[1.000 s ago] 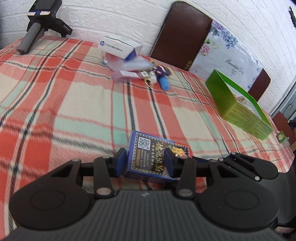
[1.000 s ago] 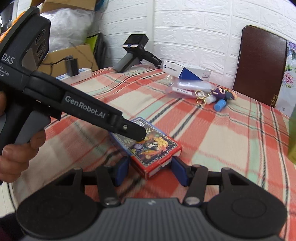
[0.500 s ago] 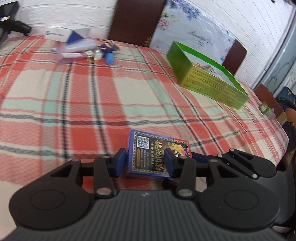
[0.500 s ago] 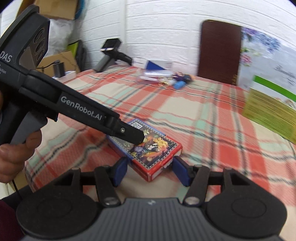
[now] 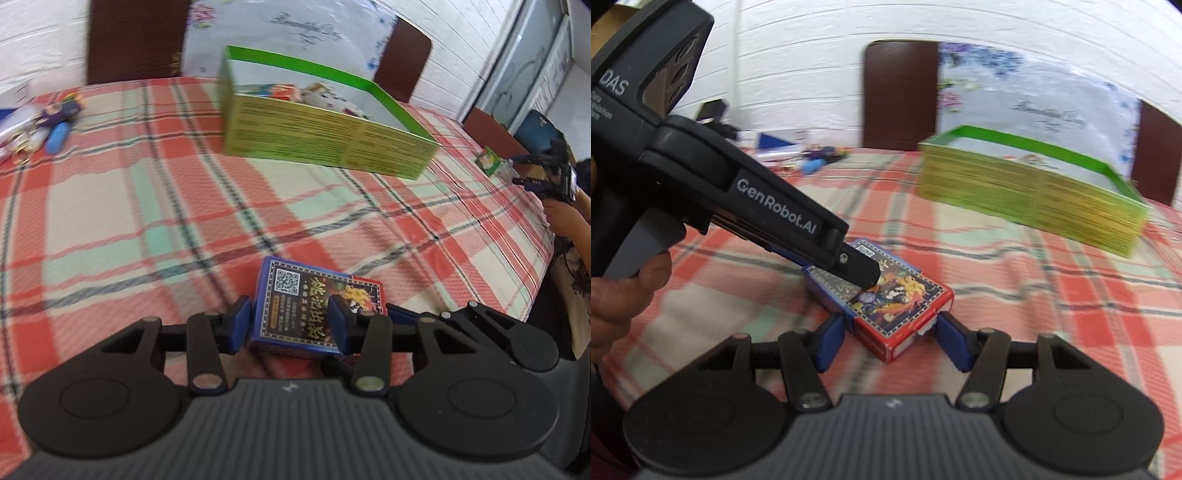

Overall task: Organize objects
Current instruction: 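Carry the blue card box into the green box, release, and withdraw both grippers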

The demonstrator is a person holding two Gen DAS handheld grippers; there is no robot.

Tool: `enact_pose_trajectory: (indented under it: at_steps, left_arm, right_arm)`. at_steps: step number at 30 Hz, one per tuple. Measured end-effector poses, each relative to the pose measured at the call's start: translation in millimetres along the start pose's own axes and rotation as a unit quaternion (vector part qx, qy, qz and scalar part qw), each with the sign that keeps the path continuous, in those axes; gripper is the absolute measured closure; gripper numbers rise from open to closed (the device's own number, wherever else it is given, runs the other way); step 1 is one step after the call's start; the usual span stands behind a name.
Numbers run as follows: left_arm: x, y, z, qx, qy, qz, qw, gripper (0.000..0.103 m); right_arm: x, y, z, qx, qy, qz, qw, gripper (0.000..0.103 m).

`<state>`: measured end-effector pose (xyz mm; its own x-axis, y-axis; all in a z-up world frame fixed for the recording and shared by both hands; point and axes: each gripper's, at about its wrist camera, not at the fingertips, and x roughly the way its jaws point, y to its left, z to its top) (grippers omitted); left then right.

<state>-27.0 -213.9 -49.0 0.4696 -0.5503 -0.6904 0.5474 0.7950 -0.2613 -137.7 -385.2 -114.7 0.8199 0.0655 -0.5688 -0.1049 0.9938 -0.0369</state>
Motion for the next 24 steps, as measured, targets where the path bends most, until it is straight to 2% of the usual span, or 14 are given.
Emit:
enact_pose_trajectory:
  at_steps: [5, 8, 14, 18, 24]
  left_arm:
    - [25, -28, 14, 0.035, -0.004, -0.008, 0.9994, 0.054]
    - [36, -32, 24, 0.036, -0.004, -0.011, 0.9993, 0.050]
    - [45, -28, 34, 0.037, -0.008, 0.007, 0.9993, 0.037]
    - [46, -21, 39, 0.034, -0.011, 0.010, 0.9993, 0.036]
    - [45, -18, 38, 0.046, -0.013, 0.007, 0.9989, 0.036]
  right_arm:
    - [1, -28, -2, 0.027, -0.004, -0.043, 0.999, 0.045]
    - [5, -42, -1, 0.045, -0.005, -0.053, 0.998, 0.045]
    - [12, -52, 2, 0.060, -0.008, -0.055, 0.997, 0.039]
    - [16, -53, 4, 0.068, -0.007, -0.054, 0.996, 0.038]
    - [5, -51, -3, 0.074, -0.008, -0.056, 0.996, 0.041]
